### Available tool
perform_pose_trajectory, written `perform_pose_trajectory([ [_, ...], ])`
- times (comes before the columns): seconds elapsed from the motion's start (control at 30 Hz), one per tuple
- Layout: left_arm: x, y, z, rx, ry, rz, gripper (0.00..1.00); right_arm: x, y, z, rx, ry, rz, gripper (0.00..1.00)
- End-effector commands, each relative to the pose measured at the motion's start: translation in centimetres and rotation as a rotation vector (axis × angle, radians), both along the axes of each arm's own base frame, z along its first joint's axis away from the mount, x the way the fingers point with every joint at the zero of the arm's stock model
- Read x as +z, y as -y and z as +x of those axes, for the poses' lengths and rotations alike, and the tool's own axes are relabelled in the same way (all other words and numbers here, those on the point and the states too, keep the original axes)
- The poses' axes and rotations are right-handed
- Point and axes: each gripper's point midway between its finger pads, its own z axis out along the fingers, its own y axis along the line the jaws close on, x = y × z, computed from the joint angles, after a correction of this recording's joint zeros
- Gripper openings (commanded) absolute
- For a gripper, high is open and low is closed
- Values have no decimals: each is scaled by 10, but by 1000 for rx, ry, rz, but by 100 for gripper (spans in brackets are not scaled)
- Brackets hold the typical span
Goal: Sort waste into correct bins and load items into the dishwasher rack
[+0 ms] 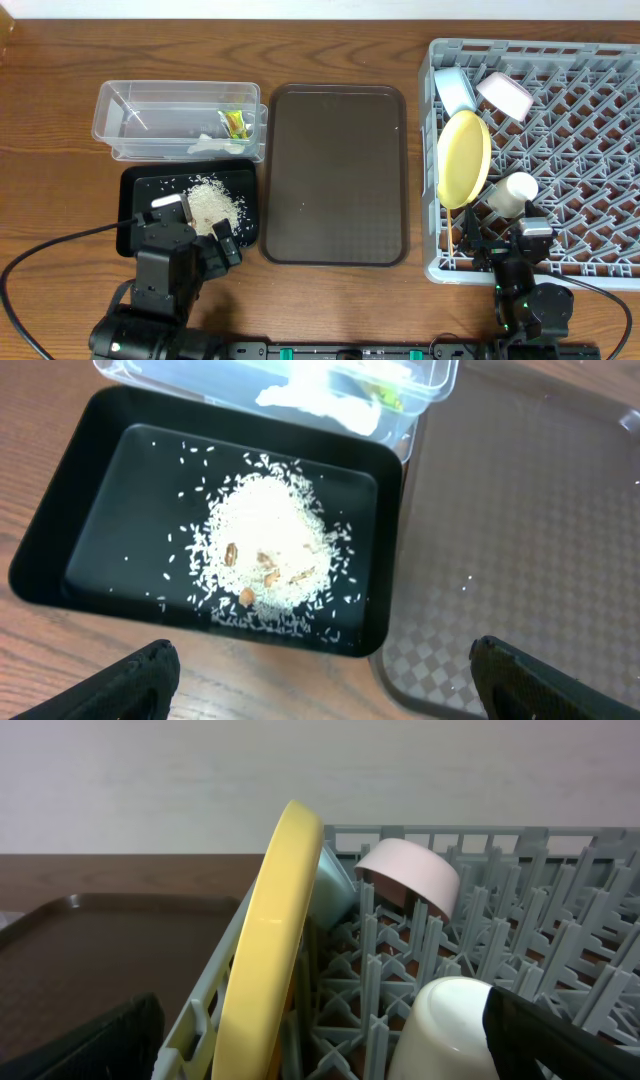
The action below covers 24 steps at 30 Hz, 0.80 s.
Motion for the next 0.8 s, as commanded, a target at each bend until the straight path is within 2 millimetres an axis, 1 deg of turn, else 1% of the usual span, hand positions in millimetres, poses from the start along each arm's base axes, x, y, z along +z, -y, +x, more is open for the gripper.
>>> perform_pose_trajectory([
  [0.0, 1, -3, -4, 19, 16, -19, 96, -1, 0, 0, 4, -2, -14, 99],
  [0.07, 3, -10, -4, 48, 51, -19, 96, -1, 0, 0, 4, -2, -14, 99],
  [0.17, 5, -19, 4, 65, 143, 7, 96, -1, 0, 0, 4, -2, -14, 99],
  [0.33, -3, -30, 19, 99, 341, 18, 96, -1, 0, 0, 4, -2, -14, 99],
  [0.4, -6, -30, 23, 101, 411, 9, 96, -1, 0, 0, 4, -2, -13, 99],
  [0.53, -9, -18, 35, 5, 560, 32, 96, -1, 0, 0, 4, -2, -14, 99],
  [0.77, -18, -17, 49, -7, 720, 45, 96, -1, 0, 0, 4, -2, -13, 99],
])
